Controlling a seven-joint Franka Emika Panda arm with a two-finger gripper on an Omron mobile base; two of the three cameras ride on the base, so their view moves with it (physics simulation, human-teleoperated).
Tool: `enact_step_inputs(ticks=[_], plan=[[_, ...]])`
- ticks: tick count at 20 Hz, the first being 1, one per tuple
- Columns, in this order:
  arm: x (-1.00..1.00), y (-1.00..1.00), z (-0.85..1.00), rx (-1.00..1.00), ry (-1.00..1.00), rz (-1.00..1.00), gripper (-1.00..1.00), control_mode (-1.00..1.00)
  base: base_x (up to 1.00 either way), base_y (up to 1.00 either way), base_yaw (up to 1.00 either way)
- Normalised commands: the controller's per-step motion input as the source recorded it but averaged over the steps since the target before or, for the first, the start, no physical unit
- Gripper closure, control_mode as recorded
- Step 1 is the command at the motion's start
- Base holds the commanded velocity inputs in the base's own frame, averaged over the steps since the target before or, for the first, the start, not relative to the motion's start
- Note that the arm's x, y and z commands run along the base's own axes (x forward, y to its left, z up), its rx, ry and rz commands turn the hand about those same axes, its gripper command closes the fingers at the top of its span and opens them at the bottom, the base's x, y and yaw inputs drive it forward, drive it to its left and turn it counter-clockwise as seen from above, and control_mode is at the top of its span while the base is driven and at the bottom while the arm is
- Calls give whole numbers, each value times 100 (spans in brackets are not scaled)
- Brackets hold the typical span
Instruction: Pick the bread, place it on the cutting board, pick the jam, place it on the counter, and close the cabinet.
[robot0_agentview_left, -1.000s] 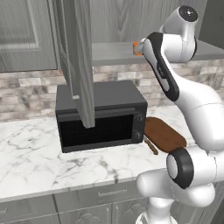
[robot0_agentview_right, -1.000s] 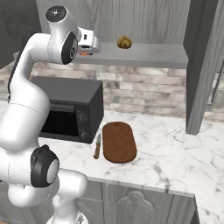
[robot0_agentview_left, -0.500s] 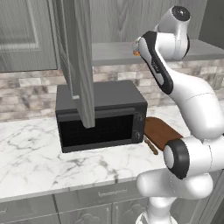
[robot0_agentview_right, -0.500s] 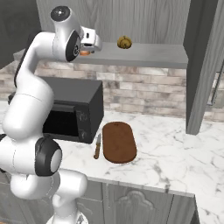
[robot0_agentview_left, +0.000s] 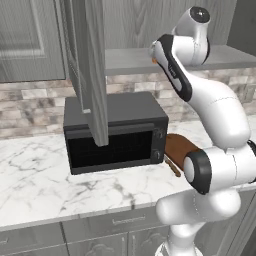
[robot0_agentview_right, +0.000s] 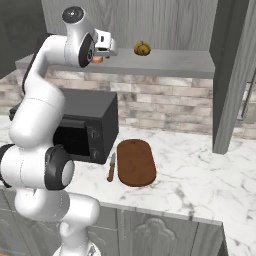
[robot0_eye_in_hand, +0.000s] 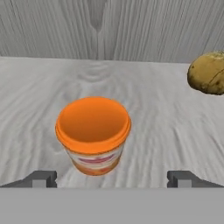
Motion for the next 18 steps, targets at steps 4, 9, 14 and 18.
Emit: enact_step_inputs(ticks=[4, 9, 14, 18], plan=[[29, 3, 0, 0, 0, 0, -100, -100, 0, 0, 0], [28, 3, 0, 0, 0, 0, -100, -100, 0, 0, 0], [27, 11, 0, 0, 0, 0, -100, -100, 0, 0, 0], [16, 6, 0, 0, 0, 0, -100, -100, 0, 0, 0]])
